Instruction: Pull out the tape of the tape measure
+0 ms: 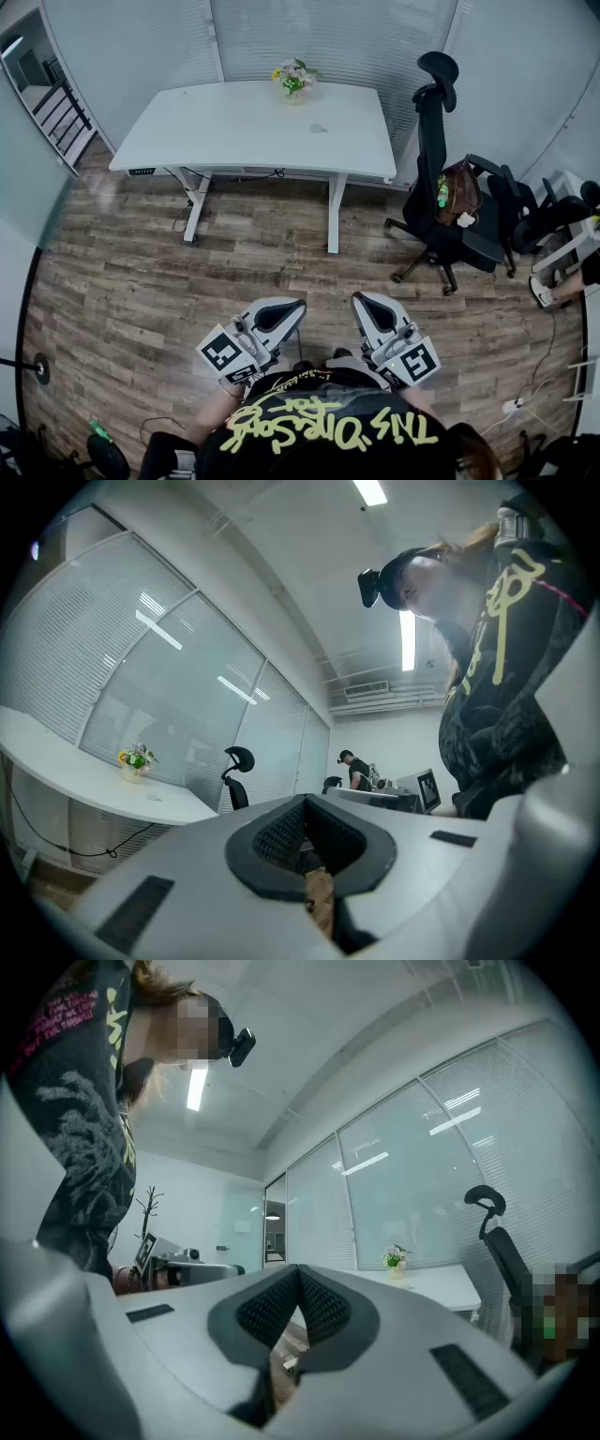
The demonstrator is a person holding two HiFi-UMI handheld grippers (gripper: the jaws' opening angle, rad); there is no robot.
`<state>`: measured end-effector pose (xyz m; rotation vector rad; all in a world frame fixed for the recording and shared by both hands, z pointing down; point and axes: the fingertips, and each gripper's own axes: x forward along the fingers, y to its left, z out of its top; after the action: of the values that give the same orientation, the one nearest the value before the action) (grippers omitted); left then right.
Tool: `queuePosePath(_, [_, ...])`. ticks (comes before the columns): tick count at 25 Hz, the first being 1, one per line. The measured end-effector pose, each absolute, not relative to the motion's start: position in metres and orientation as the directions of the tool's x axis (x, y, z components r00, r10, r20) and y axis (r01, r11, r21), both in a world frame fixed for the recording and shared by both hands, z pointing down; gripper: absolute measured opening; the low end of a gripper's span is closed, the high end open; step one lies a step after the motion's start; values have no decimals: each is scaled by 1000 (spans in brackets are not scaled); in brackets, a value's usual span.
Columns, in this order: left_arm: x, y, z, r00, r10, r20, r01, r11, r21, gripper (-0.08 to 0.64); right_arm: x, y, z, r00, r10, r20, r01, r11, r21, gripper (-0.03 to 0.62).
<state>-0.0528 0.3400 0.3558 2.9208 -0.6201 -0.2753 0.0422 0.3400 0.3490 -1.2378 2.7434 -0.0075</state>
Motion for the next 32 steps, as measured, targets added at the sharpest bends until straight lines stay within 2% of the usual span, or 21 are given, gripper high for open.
queuePosePath(20, [-59, 349, 355, 887, -427, -176, -389, -896, 211, -6, 38, 353, 347, -658, -740, -142, -745, 667, -26, 3])
queuePosePath(21, [-58, 348, 355, 883, -434, -178, -395, -893, 214, 17, 39, 354, 347, -655, -742, -144, -747, 664, -29, 9])
queuePosePath(23, [-57, 345, 355, 873, -456, -172, -421, -883, 206, 125, 44, 351, 347, -637, -757, -149, -760, 648, -43, 63])
queuePosePath(25, [-60, 341, 357, 852, -497, -166, -465, -863, 196, 222, 51, 345, 347, -601, -783, -161, -786, 616, -57, 151])
queuePosePath(27, [-67, 336, 356, 822, -543, -173, -512, -837, 193, 311, 60, 341, 350, -554, -819, -151, -822, 566, -54, 292])
queuePosePath(29, [-74, 333, 354, 802, -568, -185, -538, -821, 188, 361, 66, 339, 351, -525, -838, -149, -844, 536, -36, 340])
queuePosePath(32, [-76, 335, 354, 798, -573, -184, -549, -819, 168, 401, 65, 341, 350, -530, -834, -153, -842, 539, -18, 351])
